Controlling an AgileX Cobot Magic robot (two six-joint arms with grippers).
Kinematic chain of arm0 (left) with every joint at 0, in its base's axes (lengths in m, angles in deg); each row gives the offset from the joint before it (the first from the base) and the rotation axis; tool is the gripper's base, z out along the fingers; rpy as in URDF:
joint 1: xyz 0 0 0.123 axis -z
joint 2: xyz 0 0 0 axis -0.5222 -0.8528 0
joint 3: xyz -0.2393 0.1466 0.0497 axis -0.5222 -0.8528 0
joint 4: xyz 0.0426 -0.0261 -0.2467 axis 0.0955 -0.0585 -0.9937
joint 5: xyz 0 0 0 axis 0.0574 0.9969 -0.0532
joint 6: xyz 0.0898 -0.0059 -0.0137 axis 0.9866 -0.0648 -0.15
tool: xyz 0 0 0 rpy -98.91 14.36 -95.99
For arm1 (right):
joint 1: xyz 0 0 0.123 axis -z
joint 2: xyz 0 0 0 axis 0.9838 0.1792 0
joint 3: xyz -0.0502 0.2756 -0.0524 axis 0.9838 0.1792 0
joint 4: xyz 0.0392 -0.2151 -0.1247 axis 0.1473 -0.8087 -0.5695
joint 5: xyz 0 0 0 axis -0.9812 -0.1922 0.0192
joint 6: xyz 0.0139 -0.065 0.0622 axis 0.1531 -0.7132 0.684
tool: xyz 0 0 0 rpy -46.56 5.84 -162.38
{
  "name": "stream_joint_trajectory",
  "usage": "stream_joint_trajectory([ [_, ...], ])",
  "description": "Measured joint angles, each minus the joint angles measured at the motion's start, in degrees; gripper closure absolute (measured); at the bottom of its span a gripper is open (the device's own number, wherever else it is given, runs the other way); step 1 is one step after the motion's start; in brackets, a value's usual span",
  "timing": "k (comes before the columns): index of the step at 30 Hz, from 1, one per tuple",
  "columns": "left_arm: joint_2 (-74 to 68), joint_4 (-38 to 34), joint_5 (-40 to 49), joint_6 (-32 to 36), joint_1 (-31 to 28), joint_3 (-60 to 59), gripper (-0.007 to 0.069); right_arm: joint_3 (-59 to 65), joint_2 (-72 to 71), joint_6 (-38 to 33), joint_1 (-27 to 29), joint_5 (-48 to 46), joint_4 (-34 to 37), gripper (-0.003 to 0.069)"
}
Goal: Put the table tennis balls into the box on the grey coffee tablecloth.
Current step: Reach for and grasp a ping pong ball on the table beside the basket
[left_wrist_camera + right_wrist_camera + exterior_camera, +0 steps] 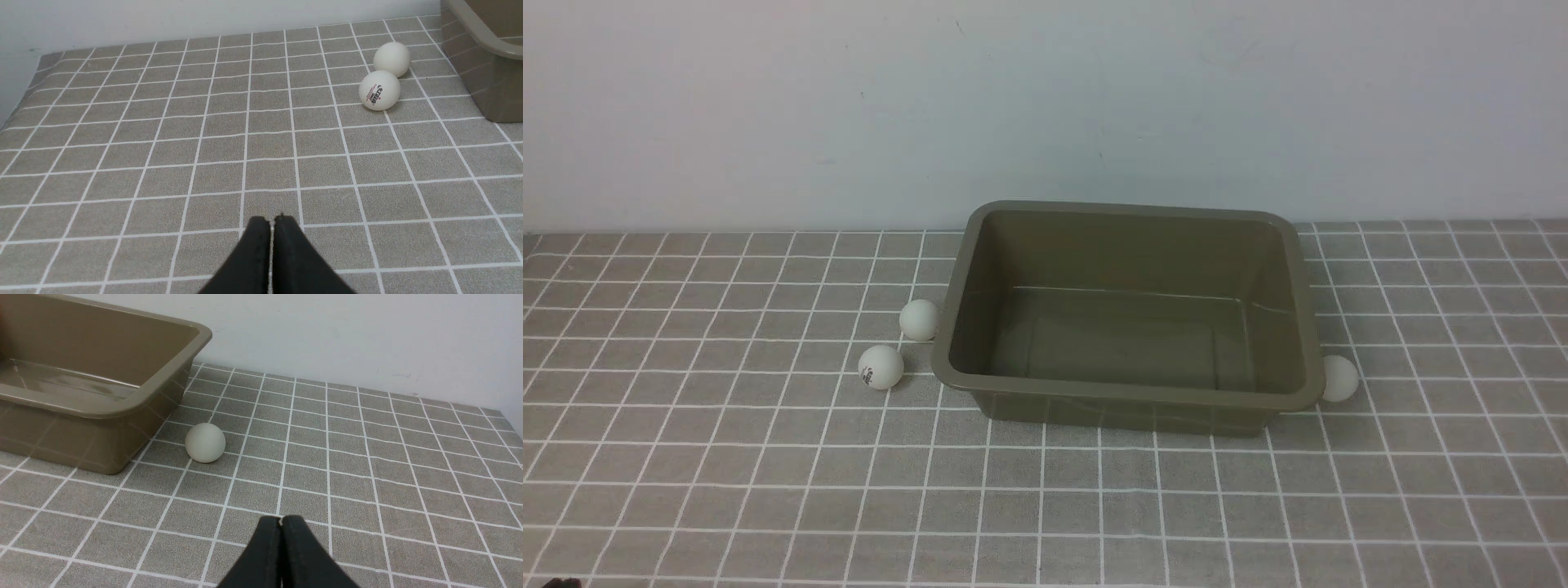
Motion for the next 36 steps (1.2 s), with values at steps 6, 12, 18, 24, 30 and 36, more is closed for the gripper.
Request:
stream_joint_trajectory([
  [6, 0.0, 0.0, 0.0, 0.0, 0.0, 0.0, 0.0629, 0.0, 0.0, 0.0, 0.0, 0.0, 0.0, 0.0672],
  [12, 0.0, 0.0, 0.0, 0.0, 0.0, 0.0, 0.0629, 0.0, 0.0, 0.0, 0.0, 0.0, 0.1, 0.0672],
  [18, 0.0, 0.0, 0.0, 0.0, 0.0, 0.0, 0.0629, 0.0, 0.0, 0.0, 0.0, 0.0, 0.2, 0.0672],
  [24, 0.0, 0.0, 0.0, 0.0, 0.0, 0.0, 0.0629, 0.0, 0.0, 0.0, 0.0, 0.0, 0.2, 0.0672],
  [30, 0.0, 0.0, 0.0, 0.0, 0.0, 0.0, 0.0629, 0.0, 0.0, 0.0, 0.0, 0.0, 0.2, 0.0672],
  [36, 0.0, -4.7, -4.3, -3.4, 0.0, 0.0, 0.0629, 0.0, 0.0, 0.0, 0.0, 0.0, 0.2, 0.0672],
])
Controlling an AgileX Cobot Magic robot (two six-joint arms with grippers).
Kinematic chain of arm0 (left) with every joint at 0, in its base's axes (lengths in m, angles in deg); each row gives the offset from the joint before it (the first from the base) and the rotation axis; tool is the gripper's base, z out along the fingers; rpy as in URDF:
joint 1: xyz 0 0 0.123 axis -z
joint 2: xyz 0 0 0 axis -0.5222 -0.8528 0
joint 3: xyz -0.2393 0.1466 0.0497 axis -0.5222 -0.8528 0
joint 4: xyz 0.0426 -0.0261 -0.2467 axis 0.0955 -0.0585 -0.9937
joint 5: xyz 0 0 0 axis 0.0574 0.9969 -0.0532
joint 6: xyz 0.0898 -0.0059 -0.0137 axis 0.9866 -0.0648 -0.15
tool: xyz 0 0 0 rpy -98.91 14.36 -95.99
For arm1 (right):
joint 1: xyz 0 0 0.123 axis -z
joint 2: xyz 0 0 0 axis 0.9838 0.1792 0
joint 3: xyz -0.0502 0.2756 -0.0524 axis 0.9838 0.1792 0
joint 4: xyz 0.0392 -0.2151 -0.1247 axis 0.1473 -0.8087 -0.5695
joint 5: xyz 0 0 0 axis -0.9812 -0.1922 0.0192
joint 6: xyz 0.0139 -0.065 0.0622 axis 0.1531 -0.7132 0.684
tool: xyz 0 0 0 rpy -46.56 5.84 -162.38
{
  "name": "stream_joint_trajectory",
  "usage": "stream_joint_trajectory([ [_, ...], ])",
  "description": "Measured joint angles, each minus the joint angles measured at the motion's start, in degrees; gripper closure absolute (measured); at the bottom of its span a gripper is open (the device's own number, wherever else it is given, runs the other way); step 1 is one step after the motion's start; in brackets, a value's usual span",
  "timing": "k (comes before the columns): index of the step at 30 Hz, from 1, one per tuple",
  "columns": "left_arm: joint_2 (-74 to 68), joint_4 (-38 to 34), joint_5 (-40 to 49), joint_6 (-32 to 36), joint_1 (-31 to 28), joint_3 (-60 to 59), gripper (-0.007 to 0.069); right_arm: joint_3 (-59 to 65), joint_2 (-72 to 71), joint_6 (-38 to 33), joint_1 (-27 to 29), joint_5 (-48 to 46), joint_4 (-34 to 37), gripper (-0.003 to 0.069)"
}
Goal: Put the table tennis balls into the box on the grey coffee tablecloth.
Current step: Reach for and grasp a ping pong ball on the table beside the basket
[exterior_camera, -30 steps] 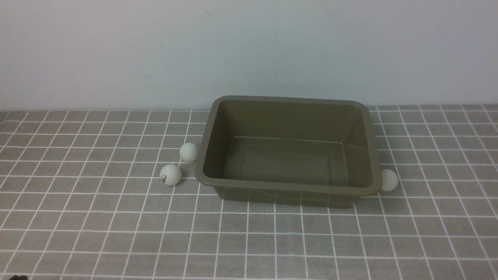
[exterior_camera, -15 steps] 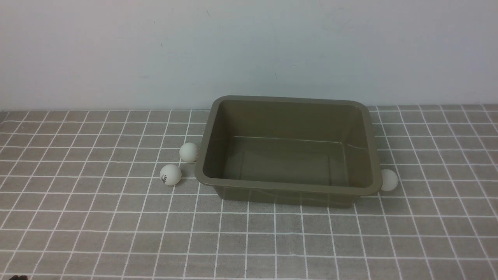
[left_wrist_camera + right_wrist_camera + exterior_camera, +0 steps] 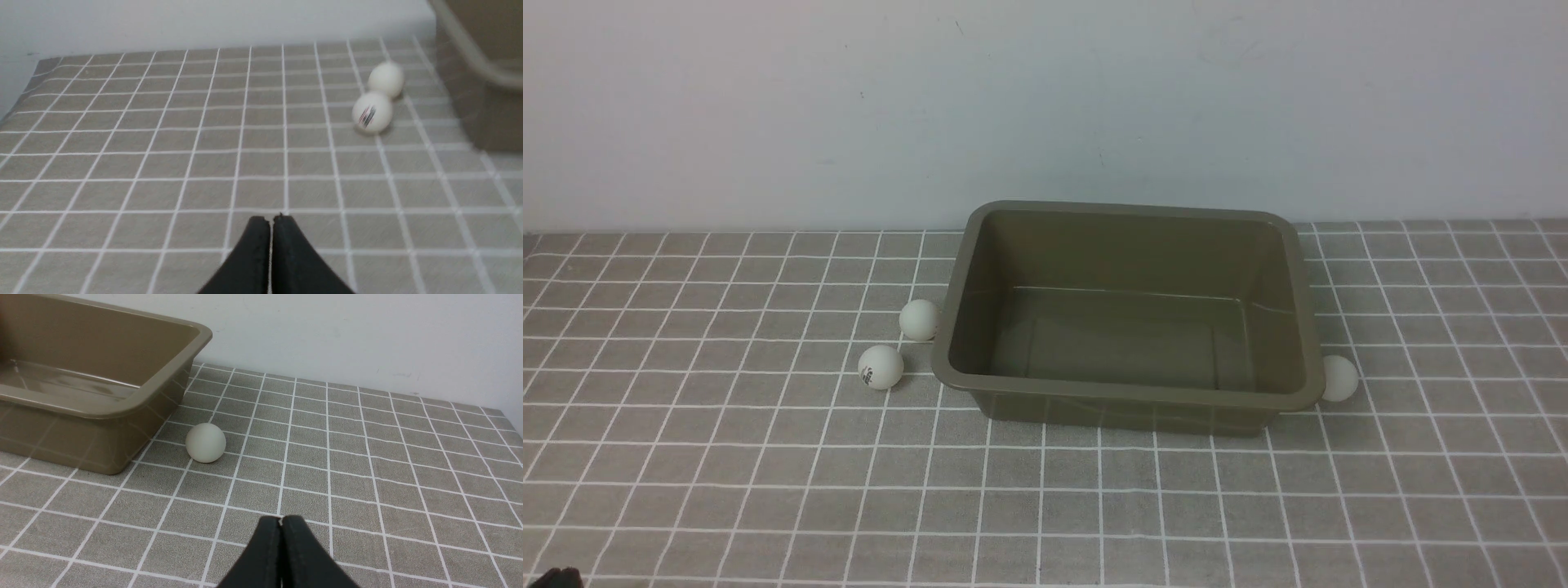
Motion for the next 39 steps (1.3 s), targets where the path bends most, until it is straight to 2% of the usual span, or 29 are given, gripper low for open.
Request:
stream_joint_trajectory([
  [1, 0.0, 0.0, 0.0, 0.0, 0.0, 0.0, 0.0629, 0.0, 0.0, 0.0, 0.0, 0.0, 0.0, 0.0672],
  [4, 0.0, -11.4, -6.1, -5.8, 0.0, 0.0, 0.0629, 0.0, 0.0, 0.0, 0.0, 0.0, 0.0, 0.0672],
  [7, 0.0, -19.4, -10.0, -7.7, 0.0, 0.0, 0.0629, 0.2, 0.0, 0.9, 0.0, 1.2, 2.8, 0.0672],
  [9, 0.0, -23.4, -12.6, -7.9, 0.0, 0.0, 0.0629, 0.5, 0.0, 3.4, -0.1, 4.2, 8.4, 0.0672],
  [14, 0.0, -34.6, -21.9, -8.3, 0.0, 0.5, 0.0629, 0.6, 0.0, 12.6, -0.2, 16.6, 30.0, 0.0672],
  [18, -1.4, -35.6, -19.3, -7.6, 0.0, 7.0, 0.0629, 0.6, 0.0, 14.1, -0.2, 26.3, 41.8, 0.0672],
  [21, -6.2, -33.8, -14.2, -4.9, 0.0, 13.4, 0.0629, 0.6, 0.0, 14.3, -0.2, 31.4, 44.7, 0.0672],
  [24, -15.7, -31.3, -5.0, 0.2, 0.0, 21.5, 0.0629, 0.4, 0.0, 14.4, -0.2, 35.8, 45.5, 0.0672],
  [26, -23.0, -30.3, 2.9, 4.1, 0.0, 26.5, 0.0629, -2.0, 0.3, 13.2, -0.2, 31.4, 45.2, 0.0672],
  [29, -36.9, -29.7, 15.0, 11.1, 0.0, 34.3, 0.0629, -12.7, 6.6, 8.4, -0.2, 15.6, 40.8, 0.0672],
  [31, -45.4, -29.5, 20.0, 16.1, 0.0, 38.3, 0.0629, -20.0, 12.5, 5.8, -0.2, 6.9, 37.3, 0.0672],
  [32, -50.8, -29.2, 22.8, 20.0, 0.0, 40.3, 0.0629, -24.3, 17.6, 4.3, -0.2, -0.5, 35.0, 0.0672],
  [34, -59.3, -28.9, 25.4, 27.1, 0.0, 44.0, 0.0629, -35.1, 28.2, 0.2, -0.2, -16.0, 30.9, 0.0670],
  [35, -62.5, -28.9, 25.7, 28.7, 0.0, 45.2, 0.0629, -38.5, 33.1, -1.0, -0.2, -23.2, 29.5, 0.0670],
  [36, -62.5, -28.9, 25.7, 28.7, 0.0, 45.2, 0.0629, -39.4, 33.1, -1.3, -0.2, -23.2, 29.1, 0.0670],
  [37, -69.6, -28.7, 26.3, 31.9, 0.0, 48.3, 0.0629, -45.8, 40.8, -2.9, -0.2, -33.5, 26.2, 0.0670],
  [39, -75.3, -28.6, 26.3, 33.0, 0.0, 51.4, 0.0629, -51.6, 49.1, -3.5, -0.2, -42.4, 23.4, 0.0670],
])
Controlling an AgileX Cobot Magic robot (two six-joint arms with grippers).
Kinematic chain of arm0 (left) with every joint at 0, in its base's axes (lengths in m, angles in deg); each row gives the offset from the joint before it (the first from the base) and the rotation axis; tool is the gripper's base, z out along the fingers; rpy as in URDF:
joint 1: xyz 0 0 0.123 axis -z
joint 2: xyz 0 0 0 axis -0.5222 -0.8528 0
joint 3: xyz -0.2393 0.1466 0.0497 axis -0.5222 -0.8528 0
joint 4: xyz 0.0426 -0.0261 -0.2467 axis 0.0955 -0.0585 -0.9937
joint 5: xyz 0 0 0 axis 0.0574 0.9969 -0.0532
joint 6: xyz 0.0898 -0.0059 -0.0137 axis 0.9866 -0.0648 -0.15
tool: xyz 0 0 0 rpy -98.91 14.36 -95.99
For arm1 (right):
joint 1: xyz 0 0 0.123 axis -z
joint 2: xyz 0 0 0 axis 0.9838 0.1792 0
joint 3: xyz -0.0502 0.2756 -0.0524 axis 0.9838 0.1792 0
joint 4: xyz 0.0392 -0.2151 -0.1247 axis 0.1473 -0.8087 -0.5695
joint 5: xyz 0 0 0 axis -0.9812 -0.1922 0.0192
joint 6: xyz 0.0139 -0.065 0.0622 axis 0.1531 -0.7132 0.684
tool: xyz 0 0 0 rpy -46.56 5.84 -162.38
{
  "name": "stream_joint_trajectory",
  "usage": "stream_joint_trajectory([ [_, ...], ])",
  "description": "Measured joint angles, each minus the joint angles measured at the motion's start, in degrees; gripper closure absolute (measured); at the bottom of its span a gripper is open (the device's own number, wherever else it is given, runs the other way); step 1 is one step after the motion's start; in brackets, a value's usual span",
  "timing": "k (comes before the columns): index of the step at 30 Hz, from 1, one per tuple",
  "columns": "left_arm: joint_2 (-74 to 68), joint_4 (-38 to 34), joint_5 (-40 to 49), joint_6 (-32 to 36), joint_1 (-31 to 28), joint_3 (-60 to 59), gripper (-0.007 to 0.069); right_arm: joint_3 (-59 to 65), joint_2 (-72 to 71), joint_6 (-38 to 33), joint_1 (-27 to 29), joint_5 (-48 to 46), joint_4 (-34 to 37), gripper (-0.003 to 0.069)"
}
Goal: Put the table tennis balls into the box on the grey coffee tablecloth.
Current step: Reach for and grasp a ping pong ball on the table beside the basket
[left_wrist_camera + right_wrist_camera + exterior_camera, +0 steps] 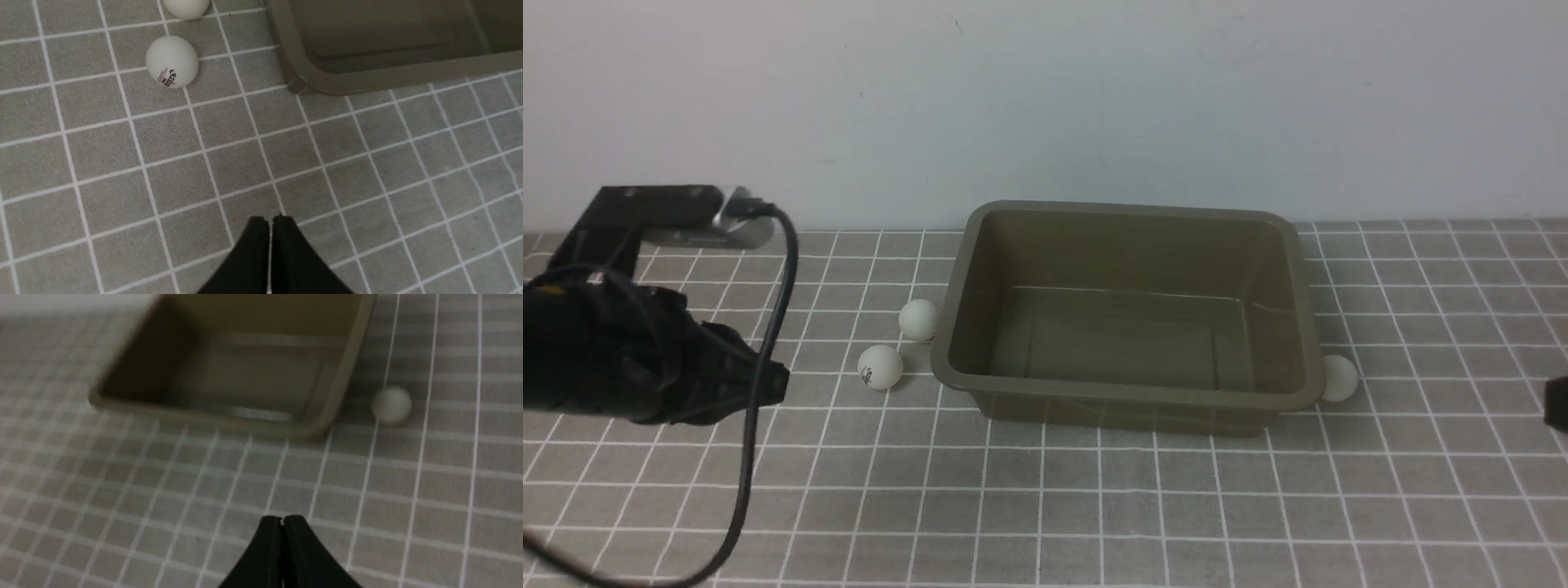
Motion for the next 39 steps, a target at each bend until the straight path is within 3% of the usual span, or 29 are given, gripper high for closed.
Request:
stream_joint_trajectory([
  [3, -7.2, 0.1, 0.1, 0.4, 0.0, 4.9, 0.0629, -5.5, 7.8, 0.2, 0.0, -3.9, -2.8, 0.0670],
  [11, -20.8, 2.3, 1.8, 4.6, 0.0, 16.2, 0.0622, -8.0, 13.7, 1.1, 0.0, 0.3, -2.7, 0.0669],
  [16, -27.6, 3.1, -2.1, 5.5, 1.1, 20.6, 0.0468, -7.9, 13.7, 1.5, 0.0, 2.6, -1.6, 0.0669],
  [20, -32.4, 3.7, -4.8, 5.6, 3.7, 22.7, 0.0228, -7.8, 13.7, 1.5, 0.0, 3.3, -1.5, 0.0669],
  [22, -34.4, 3.8, -6.3, 5.7, 4.8, 23.1, 0.0151, -7.8, 13.7, 1.5, 0.0, 3.4, -1.5, 0.0669],
  [25, -36.8, 3.8, -8.0, 5.4, 5.3, 23.4, 0.0088, -7.8, 13.7, 1.5, 0.0, 3.4, -1.5, 0.0669],
  [30, -39.8, 3.9, -9.2, 5.3, 5.3, 23.5, 0.0113, -7.8, 13.7, 1.5, 0.0, 3.4, -1.5, 0.0669],
  [33, -40.9, 4.0, -9.3, 5.3, 5.3, 23.5, 0.0204, -7.8, 13.7, 1.5, 0.0, 3.5, -1.5, 0.0669],
  [34, -41.0, 4.1, -9.5, 5.2, 5.3, 23.5, 0.0285, -7.8, 13.7, 1.5, 0.0, 4.0, -1.8, 0.0669],
  [39, -39.7, 6.6, -8.7, 4.5, 5.3, 23.7, 0.0279, -7.8, 13.7, 3.5, 0.1, 5.6, -7.3, 0.0669],
])
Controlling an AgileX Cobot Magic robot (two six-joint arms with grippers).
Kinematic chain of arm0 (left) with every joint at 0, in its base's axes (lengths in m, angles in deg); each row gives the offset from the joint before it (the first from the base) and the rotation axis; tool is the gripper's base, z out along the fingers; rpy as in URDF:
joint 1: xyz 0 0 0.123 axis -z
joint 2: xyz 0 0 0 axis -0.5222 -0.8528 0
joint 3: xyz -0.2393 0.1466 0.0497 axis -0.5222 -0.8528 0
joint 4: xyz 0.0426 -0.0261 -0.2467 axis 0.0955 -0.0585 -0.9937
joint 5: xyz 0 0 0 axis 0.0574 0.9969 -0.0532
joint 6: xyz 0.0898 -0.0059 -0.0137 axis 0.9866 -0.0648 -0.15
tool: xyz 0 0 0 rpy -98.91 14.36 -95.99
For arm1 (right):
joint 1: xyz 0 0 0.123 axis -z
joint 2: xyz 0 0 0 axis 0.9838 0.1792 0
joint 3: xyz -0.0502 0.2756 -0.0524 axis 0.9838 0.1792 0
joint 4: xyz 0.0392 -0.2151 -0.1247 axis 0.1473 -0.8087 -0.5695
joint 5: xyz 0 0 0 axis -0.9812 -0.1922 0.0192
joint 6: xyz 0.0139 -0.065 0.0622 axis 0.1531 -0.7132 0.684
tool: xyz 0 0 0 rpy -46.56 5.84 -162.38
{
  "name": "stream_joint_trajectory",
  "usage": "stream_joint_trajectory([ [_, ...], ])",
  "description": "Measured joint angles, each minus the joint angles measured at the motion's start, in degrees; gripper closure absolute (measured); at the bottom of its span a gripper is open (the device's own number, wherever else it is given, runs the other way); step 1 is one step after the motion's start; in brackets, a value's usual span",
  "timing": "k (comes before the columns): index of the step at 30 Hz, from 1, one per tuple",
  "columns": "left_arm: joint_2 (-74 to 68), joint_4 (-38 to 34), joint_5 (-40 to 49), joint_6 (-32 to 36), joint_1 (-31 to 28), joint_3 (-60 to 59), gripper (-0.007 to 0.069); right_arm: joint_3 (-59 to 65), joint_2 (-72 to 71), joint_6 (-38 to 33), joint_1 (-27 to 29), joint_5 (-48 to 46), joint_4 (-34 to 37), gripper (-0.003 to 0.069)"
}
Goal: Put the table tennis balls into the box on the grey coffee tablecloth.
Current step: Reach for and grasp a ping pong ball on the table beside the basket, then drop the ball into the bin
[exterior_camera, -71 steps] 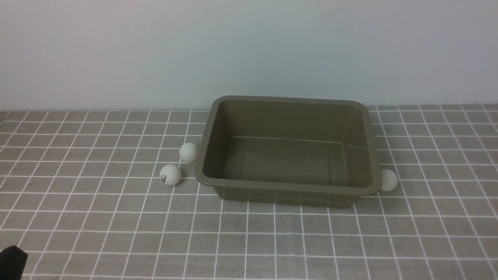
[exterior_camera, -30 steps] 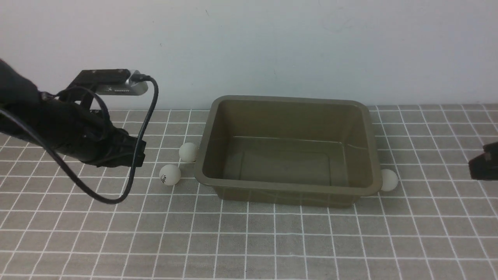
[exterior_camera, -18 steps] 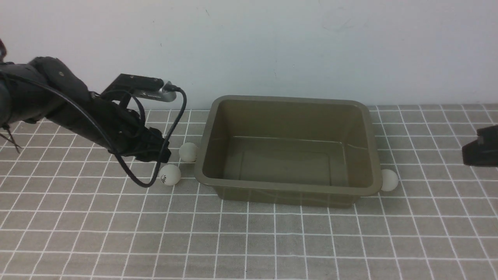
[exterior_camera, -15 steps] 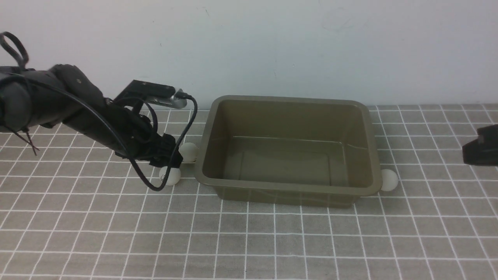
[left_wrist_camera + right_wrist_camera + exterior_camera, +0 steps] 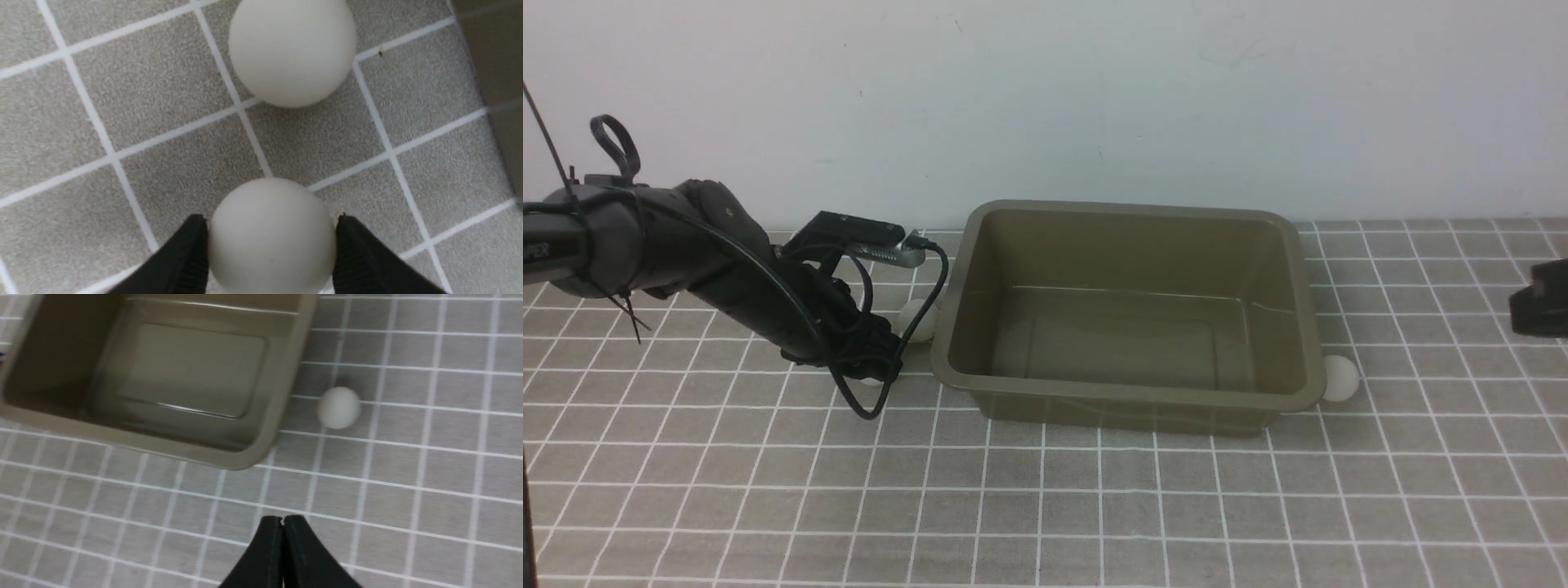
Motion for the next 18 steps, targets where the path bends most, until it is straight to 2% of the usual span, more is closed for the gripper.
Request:
stream_joint_trajectory([
  [3, 4.8, 3.5, 3.4, -4.0, -0.1, 1.5, 0.0279, 0.0, 1.0, 5.5, 2.6, 0.5, -7.4, 0.0669],
  [7, 13.0, 4.7, 5.4, -7.1, 1.1, 4.7, 0.0279, 0.0, 5.6, 8.2, 6.5, 3.0, -11.4, 0.0669],
  [10, 16.2, 4.8, 5.9, -6.1, 4.6, 7.0, 0.0279, 0.0, 10.8, 8.4, 6.5, 7.0, -10.2, 0.0662],
  [12, 16.5, 4.7, 5.7, -5.7, 9.3, 8.2, 0.0279, 0.0, 15.6, 7.8, 5.5, 11.1, -7.9, 0.0641],
  [16, 13.8, 4.6, 2.9, -6.5, 15.1, 8.4, 0.0279, -1.3, 24.4, 4.6, 2.6, 16.4, -4.6, 0.0553],
  [17, 12.2, 4.6, 1.7, -7.8, 16.7, 8.4, 0.0279, -2.5, 27.7, 3.6, 1.7, 17.3, -3.7, 0.0500],
  [18, 11.9, 4.6, 1.5, -8.1, 16.9, 8.4, 0.0279, -3.0, 28.3, 3.3, 1.4, 17.4, -3.6, 0.0491],
])
